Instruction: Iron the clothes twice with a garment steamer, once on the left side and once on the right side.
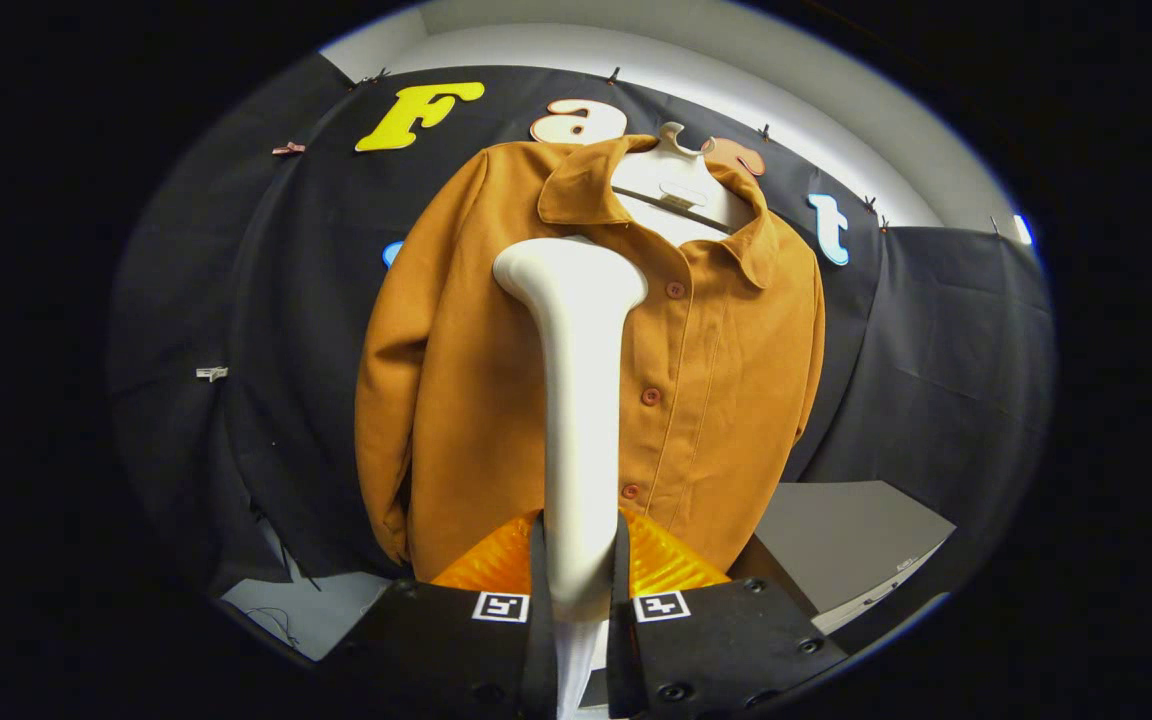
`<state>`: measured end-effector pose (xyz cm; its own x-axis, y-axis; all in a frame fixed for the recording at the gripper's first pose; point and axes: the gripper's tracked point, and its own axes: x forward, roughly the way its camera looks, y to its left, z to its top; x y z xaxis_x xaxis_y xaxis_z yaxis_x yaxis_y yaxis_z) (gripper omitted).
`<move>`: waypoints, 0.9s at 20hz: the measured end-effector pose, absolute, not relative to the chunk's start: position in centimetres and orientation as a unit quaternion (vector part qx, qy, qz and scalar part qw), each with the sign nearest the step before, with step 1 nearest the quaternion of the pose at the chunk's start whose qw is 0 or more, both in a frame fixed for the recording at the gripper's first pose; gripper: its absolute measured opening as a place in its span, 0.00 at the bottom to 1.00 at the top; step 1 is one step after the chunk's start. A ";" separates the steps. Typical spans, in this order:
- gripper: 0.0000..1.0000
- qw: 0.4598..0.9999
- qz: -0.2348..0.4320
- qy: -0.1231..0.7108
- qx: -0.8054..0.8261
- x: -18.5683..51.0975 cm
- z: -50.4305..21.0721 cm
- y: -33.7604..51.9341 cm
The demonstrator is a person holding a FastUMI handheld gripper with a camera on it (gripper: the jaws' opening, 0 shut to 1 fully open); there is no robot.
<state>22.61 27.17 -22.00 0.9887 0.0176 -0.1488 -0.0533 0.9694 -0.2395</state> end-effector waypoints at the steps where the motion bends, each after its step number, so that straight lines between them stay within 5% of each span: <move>1: 0.23 0.989 0.019 0.078 -0.126 22.6 -22.5 27.2; 18: 0.23 0.968 0.034 0.198 -0.151 19.1 -36.4 24.8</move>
